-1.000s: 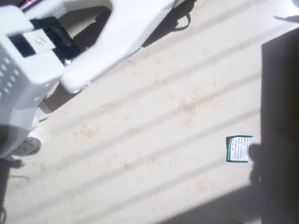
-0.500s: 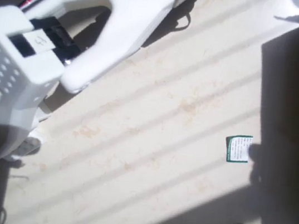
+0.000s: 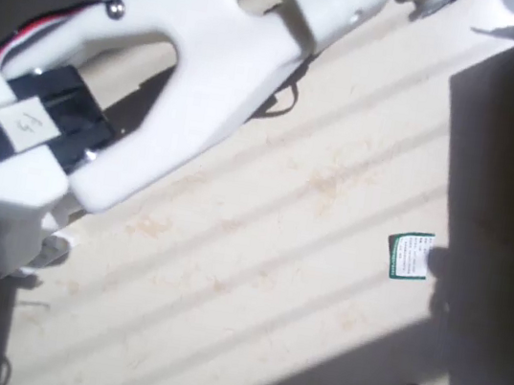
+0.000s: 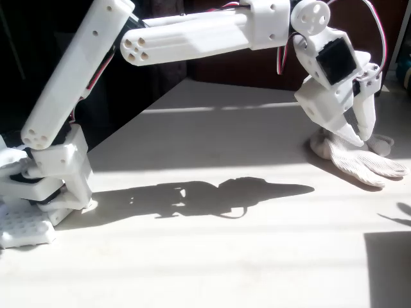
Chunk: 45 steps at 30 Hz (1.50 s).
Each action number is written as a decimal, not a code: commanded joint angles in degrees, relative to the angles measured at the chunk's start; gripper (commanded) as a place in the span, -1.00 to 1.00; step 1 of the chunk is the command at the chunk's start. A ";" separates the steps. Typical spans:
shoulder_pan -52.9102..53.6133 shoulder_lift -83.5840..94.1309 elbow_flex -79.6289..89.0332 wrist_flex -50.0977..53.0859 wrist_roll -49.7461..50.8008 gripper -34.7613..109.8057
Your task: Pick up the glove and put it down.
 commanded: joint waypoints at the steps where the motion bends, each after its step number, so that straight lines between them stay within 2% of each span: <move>1: 4.04 7.29 -2.29 1.67 -0.18 -0.52; 6: 10.28 9.93 -2.29 5.45 -0.35 -0.52; 27: 35.68 16.26 -2.29 8.17 -0.53 -0.52; 35: 43.51 15.21 -1.41 8.26 -0.62 -0.52; 45: 48.34 4.92 -1.41 8.26 -0.62 -0.52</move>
